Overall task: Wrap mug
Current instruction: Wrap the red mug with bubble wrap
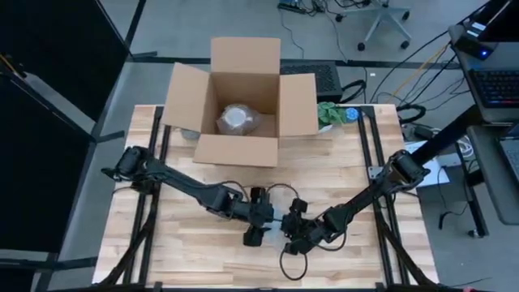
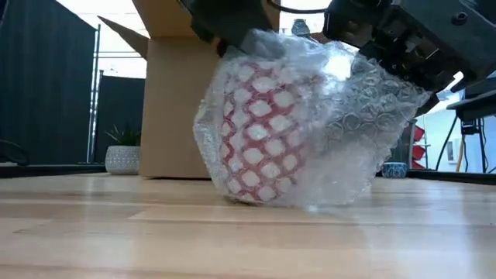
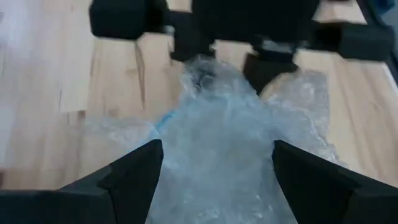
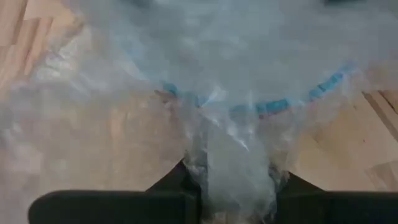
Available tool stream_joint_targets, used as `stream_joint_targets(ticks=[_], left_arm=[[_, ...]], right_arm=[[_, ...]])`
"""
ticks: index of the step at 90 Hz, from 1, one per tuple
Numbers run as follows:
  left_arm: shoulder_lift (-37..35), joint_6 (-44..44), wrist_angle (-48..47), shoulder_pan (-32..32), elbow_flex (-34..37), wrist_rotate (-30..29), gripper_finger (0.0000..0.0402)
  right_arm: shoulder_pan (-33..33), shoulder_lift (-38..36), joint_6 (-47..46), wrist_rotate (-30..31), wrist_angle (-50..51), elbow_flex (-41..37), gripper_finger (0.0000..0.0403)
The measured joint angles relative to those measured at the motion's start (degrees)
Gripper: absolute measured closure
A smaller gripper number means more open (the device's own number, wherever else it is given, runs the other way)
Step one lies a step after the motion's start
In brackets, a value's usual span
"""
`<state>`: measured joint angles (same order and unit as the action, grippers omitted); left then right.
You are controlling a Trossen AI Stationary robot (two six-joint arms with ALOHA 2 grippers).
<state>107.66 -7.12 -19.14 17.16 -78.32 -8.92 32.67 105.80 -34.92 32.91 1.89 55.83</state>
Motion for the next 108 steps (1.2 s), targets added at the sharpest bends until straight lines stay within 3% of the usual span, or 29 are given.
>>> stream_joint_targets(ticks=[19,45,70,108], left_arm=[[0.22,0.26,-1.43,-3.64,-0.26,2.14,0.0112],[0.04,0.15,-2.95,-2.1,-1.0,2.13,0.0112],[-1.27,3.39,-3.36,-0.77,-3.41,-1.9,0.0112],[1.18,2.87,-3.3,-2.95,0.6,0.36,0.0112]], right_arm=[[-0.47,0.02,-1.48,0.71,0.24,-0.04,0.0357],[-0.56,0.02,-0.51,0.16,0.2,-0.04,0.0357],[-0.36,0.02,0.3,-0.88,-0.11,0.09,0.0357],[-0.44,0.02,0.09,-0.29,-0.49,0.15,0.0357]])
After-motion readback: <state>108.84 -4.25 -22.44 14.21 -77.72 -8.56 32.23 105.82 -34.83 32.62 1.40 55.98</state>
